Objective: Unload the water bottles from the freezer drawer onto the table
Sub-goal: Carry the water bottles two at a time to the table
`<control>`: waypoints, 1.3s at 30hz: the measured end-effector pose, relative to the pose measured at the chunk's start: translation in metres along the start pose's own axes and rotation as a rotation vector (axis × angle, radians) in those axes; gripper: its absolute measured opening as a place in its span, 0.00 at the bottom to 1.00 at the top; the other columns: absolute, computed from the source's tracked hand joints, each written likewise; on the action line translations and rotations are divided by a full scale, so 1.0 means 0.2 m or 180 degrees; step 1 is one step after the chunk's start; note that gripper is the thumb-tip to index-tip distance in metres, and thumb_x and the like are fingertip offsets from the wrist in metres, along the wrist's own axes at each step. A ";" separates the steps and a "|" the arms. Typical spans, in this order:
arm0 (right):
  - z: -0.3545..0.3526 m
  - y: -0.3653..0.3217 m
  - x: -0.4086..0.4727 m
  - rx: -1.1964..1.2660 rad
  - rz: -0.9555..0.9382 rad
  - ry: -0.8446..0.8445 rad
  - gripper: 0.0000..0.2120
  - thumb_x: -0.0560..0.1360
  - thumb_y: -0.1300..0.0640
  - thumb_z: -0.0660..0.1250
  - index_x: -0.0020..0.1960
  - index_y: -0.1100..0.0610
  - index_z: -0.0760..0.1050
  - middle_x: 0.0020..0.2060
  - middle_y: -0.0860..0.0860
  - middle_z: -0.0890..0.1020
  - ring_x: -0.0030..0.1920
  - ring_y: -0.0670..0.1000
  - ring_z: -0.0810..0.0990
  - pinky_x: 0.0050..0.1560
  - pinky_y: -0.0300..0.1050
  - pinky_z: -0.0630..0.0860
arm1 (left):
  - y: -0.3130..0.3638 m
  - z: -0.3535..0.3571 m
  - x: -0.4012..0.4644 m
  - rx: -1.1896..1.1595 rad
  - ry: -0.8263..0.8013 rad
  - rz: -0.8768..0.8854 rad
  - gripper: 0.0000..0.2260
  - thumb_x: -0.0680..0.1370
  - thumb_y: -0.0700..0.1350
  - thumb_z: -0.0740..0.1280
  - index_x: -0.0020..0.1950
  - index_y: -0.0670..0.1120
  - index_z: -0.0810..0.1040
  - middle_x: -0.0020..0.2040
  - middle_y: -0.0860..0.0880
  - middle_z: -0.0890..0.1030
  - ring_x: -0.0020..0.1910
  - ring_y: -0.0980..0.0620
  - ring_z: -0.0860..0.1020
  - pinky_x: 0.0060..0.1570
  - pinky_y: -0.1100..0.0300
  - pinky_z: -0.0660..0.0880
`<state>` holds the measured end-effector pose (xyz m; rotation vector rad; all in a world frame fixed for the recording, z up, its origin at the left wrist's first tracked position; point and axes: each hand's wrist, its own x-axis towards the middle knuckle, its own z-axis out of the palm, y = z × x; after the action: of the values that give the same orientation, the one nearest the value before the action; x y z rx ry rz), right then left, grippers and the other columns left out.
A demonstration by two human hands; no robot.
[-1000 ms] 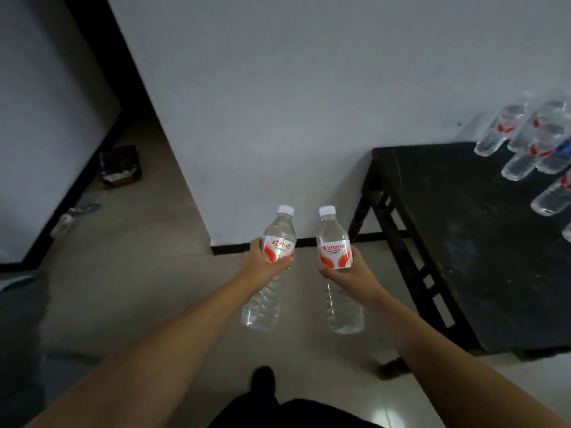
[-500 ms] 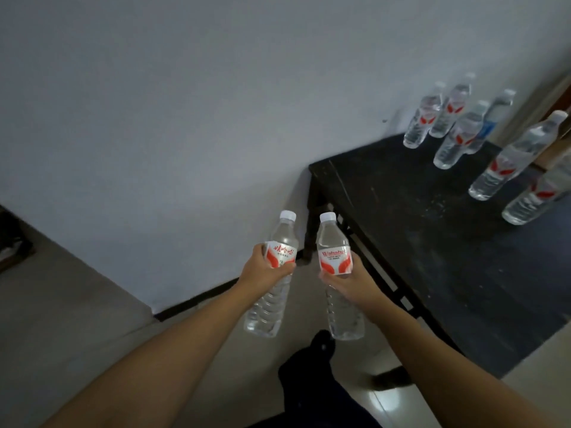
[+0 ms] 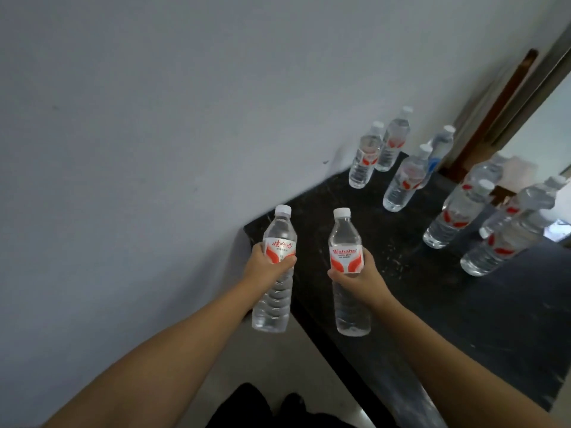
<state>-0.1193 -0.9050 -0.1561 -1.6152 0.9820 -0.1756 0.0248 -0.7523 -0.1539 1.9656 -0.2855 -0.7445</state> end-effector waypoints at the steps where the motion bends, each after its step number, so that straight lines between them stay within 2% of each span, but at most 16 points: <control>1: -0.03 -0.02 0.03 0.0013 0.0069 0.0083 0.41 0.69 0.56 0.76 0.74 0.53 0.57 0.65 0.53 0.73 0.64 0.55 0.74 0.65 0.56 0.73 | 0.03 0.02 0.05 0.0027 -0.0040 0.0022 0.29 0.72 0.51 0.73 0.68 0.46 0.65 0.58 0.49 0.76 0.53 0.50 0.77 0.51 0.57 0.75; 5: -0.14 -0.02 0.19 0.0043 0.0262 0.0405 0.38 0.67 0.56 0.77 0.70 0.56 0.60 0.60 0.54 0.76 0.61 0.56 0.76 0.63 0.58 0.75 | 0.17 0.13 0.27 0.0127 -0.0329 0.0077 0.27 0.71 0.47 0.75 0.64 0.47 0.66 0.52 0.51 0.76 0.47 0.54 0.76 0.44 0.61 0.74; 10: -0.23 -0.07 0.40 0.0299 0.0208 0.0785 0.38 0.67 0.60 0.77 0.69 0.55 0.60 0.58 0.51 0.75 0.60 0.52 0.75 0.64 0.56 0.74 | 0.34 0.25 0.59 0.0186 -0.0721 0.0173 0.32 0.62 0.49 0.79 0.62 0.47 0.70 0.54 0.50 0.80 0.53 0.51 0.80 0.54 0.55 0.78; 14: -0.29 -0.11 0.60 0.0500 0.0144 0.1210 0.38 0.63 0.59 0.79 0.67 0.55 0.63 0.56 0.52 0.78 0.57 0.52 0.79 0.61 0.56 0.75 | 0.51 0.37 0.85 0.0120 -0.0766 0.0223 0.36 0.58 0.48 0.79 0.63 0.48 0.70 0.55 0.48 0.80 0.55 0.49 0.79 0.59 0.47 0.76; 18: -0.32 -0.15 0.75 0.0729 0.0167 0.1558 0.35 0.66 0.63 0.78 0.66 0.56 0.63 0.55 0.54 0.78 0.56 0.54 0.79 0.60 0.55 0.76 | 0.66 0.44 1.07 0.0160 -0.0903 0.0342 0.34 0.65 0.44 0.78 0.66 0.49 0.66 0.59 0.48 0.77 0.58 0.47 0.76 0.60 0.47 0.75; 24: -0.26 -0.18 0.96 0.1045 0.0231 0.1961 0.36 0.67 0.63 0.77 0.68 0.55 0.61 0.58 0.52 0.76 0.59 0.53 0.77 0.61 0.53 0.74 | 0.79 0.55 1.32 0.0242 -0.1112 0.0569 0.32 0.66 0.43 0.77 0.66 0.50 0.66 0.60 0.48 0.78 0.60 0.47 0.76 0.62 0.48 0.74; 31: -0.16 -0.15 1.06 0.0950 0.0242 0.2077 0.35 0.67 0.61 0.77 0.67 0.52 0.62 0.58 0.52 0.76 0.57 0.52 0.78 0.60 0.50 0.74 | 0.79 0.56 1.39 0.0361 -0.1180 0.1027 0.30 0.69 0.41 0.76 0.66 0.49 0.65 0.57 0.51 0.75 0.59 0.51 0.75 0.59 0.58 0.71; 35: -0.14 -0.12 1.06 0.0955 0.0174 0.2191 0.34 0.67 0.61 0.77 0.65 0.49 0.62 0.58 0.52 0.77 0.57 0.50 0.78 0.57 0.45 0.73 | 0.76 0.55 1.41 0.0347 -0.1240 0.1097 0.27 0.70 0.41 0.75 0.64 0.49 0.67 0.56 0.52 0.74 0.58 0.53 0.74 0.58 0.61 0.69; 39: -0.14 -0.07 1.05 0.0861 0.0157 0.2094 0.36 0.67 0.59 0.78 0.66 0.50 0.61 0.60 0.51 0.76 0.59 0.49 0.77 0.60 0.47 0.74 | 0.68 0.53 1.43 0.0331 -0.1259 0.1154 0.29 0.70 0.40 0.75 0.67 0.47 0.66 0.59 0.51 0.74 0.60 0.52 0.74 0.61 0.59 0.70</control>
<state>0.0041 -1.0668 -0.2161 -1.2958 1.4204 -0.8083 0.1999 -1.0352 -0.1808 1.7788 -0.9080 -0.8842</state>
